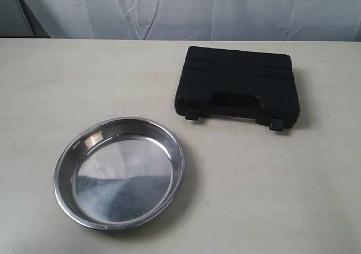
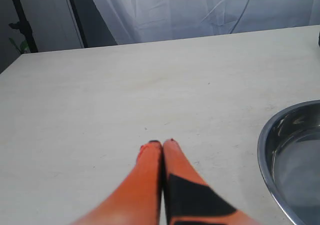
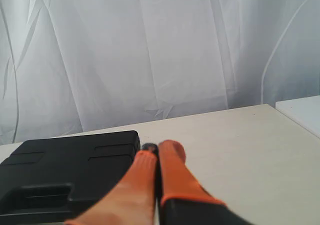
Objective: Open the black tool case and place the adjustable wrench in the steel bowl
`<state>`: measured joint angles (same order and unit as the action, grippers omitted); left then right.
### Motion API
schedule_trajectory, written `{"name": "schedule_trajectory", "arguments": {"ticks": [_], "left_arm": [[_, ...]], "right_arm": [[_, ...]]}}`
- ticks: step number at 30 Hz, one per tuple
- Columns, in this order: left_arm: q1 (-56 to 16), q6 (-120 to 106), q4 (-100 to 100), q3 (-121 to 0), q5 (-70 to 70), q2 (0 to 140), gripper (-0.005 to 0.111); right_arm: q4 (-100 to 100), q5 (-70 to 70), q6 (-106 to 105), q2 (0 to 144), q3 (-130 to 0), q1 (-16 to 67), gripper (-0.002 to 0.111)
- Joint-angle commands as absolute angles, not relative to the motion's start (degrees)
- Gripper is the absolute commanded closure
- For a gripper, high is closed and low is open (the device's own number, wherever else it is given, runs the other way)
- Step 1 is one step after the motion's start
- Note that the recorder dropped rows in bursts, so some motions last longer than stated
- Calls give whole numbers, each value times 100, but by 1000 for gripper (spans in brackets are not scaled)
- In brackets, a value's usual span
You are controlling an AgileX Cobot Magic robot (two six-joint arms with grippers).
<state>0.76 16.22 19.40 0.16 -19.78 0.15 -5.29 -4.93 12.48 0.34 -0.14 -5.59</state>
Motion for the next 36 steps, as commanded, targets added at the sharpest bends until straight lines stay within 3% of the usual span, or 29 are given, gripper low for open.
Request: {"name": "schedule_trajectory", "arguments": {"ticks": [1,11,18,21,36], "left_arm": [[99,1634,1965,0,-1937,0,107],[99,1634,1965,0,-1937,0,107],[99,1634,1965,0,-1937,0,107],[99,1634,1965,0,-1937,0,107],[99,1634,1965,0,-1937,0,107]], "right_arm": [[-526,-427,1225,0,0,-595,109],[-464,-119,1238,0,0,-595,109],[3237,1654,3338,0,0,-595,109],[3744,2048,3682,0,0,-595,109],[3097,2453,4178,0,-346,-595,109]]}}
